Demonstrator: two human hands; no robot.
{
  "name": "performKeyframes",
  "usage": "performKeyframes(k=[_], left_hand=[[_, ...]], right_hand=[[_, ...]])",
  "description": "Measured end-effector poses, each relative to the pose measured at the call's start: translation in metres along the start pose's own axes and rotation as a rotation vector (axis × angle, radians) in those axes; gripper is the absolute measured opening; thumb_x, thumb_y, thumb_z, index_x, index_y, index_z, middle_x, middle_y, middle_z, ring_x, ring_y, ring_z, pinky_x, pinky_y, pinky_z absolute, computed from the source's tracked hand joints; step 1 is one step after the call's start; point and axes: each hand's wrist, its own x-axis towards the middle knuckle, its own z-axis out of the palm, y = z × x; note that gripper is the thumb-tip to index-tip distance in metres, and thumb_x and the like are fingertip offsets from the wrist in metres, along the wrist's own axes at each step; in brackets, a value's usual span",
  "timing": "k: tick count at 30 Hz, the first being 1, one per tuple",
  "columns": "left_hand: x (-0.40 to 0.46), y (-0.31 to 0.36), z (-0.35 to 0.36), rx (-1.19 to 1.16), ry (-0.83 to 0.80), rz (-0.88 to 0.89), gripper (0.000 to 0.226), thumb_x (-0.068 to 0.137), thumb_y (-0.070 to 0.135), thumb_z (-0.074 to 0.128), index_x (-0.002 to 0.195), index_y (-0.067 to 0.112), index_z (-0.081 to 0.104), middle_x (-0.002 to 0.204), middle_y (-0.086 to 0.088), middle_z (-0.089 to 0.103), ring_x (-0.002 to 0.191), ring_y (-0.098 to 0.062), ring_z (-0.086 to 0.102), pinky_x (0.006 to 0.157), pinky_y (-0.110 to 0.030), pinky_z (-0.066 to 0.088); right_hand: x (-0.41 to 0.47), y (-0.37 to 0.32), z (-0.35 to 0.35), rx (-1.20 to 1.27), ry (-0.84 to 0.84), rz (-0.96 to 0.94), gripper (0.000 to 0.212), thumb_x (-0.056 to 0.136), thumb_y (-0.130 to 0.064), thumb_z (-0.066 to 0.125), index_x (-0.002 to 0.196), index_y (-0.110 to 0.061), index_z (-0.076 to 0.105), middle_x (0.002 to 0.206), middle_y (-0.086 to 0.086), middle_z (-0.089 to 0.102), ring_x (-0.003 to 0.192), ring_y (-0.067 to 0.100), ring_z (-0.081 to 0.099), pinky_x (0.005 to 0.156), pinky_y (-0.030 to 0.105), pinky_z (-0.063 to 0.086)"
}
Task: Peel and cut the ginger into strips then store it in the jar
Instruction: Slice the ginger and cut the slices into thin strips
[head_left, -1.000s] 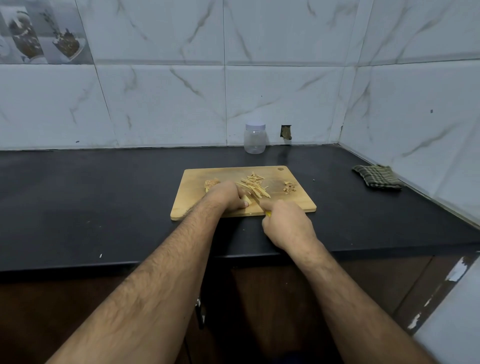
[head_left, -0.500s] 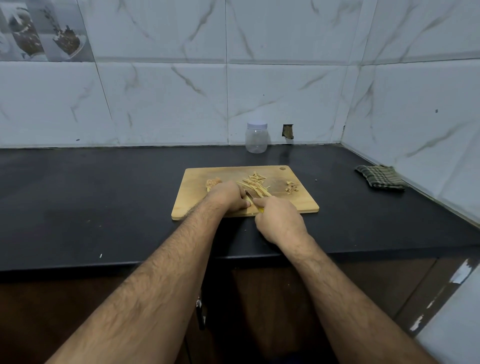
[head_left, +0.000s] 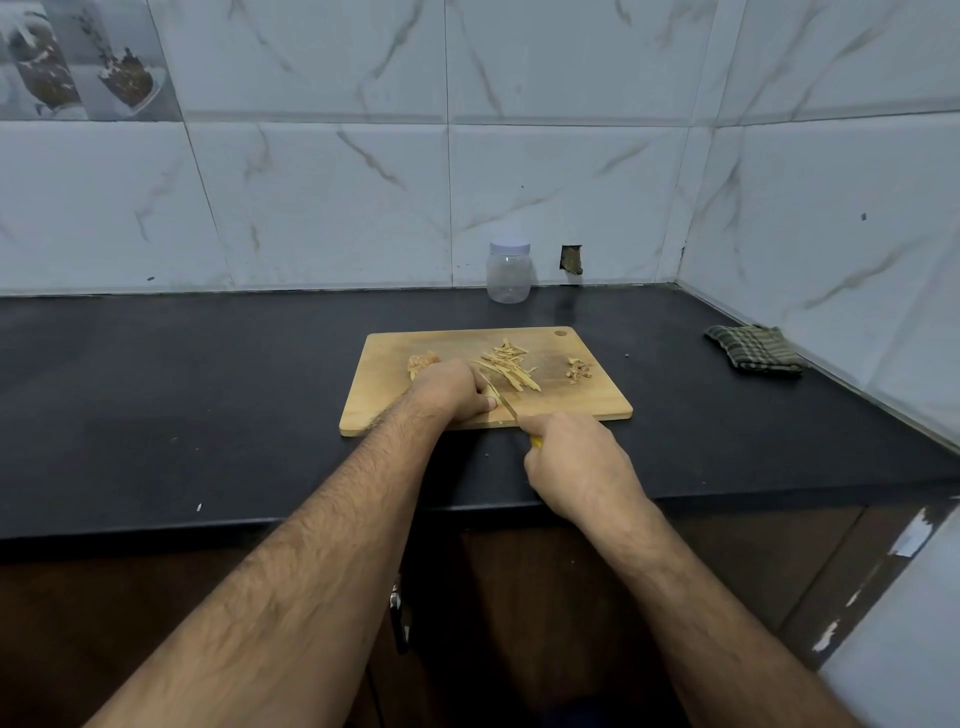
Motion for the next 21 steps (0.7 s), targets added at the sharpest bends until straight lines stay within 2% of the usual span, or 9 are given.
performKeyframes(k=[3,7,11,16,21], left_hand=[[0.001,0.0,0.0,0.009,-0.005,0.0,0.034,0.098,0.039,0.057,0.117,0.013,0.068,0.123,-0.005,0.065,0.117,-0.024,0.058,0.092,-0.034,0.046],[0.003,-0.003,0.0,0.019,-0.014,0.004,0.033,0.097,0.042,0.058,0.117,0.018,0.068,0.132,0.002,0.063,0.121,-0.021,0.056,0.098,-0.034,0.047],[0.004,-0.002,0.0,0.035,-0.01,0.003,0.033,0.098,0.043,0.056,0.119,0.021,0.068,0.128,0.002,0.063,0.121,-0.021,0.056,0.098,-0.032,0.045],[0.006,-0.002,0.002,0.015,-0.008,0.005,0.019,0.097,0.04,0.058,0.094,0.023,0.065,0.112,-0.001,0.066,0.112,-0.022,0.059,0.089,-0.031,0.045],[0.003,-0.002,0.0,-0.001,0.001,-0.002,0.031,0.098,0.04,0.057,0.118,0.019,0.07,0.12,-0.002,0.066,0.116,-0.022,0.058,0.096,-0.033,0.046]], right_hand=[[0.0,-0.001,-0.001,0.002,0.01,0.006,0.046,0.098,-0.014,0.049,0.139,-0.034,0.054,0.129,0.003,0.06,0.115,0.023,0.056,0.09,0.037,0.051],[0.011,-0.004,-0.003,0.013,0.061,0.002,0.045,0.096,-0.01,0.049,0.135,-0.031,0.057,0.127,0.003,0.062,0.112,0.023,0.057,0.087,0.036,0.052],[0.021,-0.006,0.001,0.07,0.091,-0.003,0.051,0.096,-0.012,0.049,0.142,-0.034,0.053,0.136,0.0,0.059,0.119,0.021,0.056,0.091,0.035,0.051],[0.028,-0.011,0.006,0.091,0.077,-0.019,0.053,0.095,-0.013,0.051,0.143,-0.036,0.052,0.139,0.0,0.057,0.12,0.021,0.055,0.092,0.034,0.051],[0.031,-0.014,0.007,0.073,0.069,-0.028,0.052,0.094,-0.013,0.05,0.142,-0.036,0.052,0.135,0.001,0.059,0.118,0.022,0.056,0.092,0.035,0.052]])
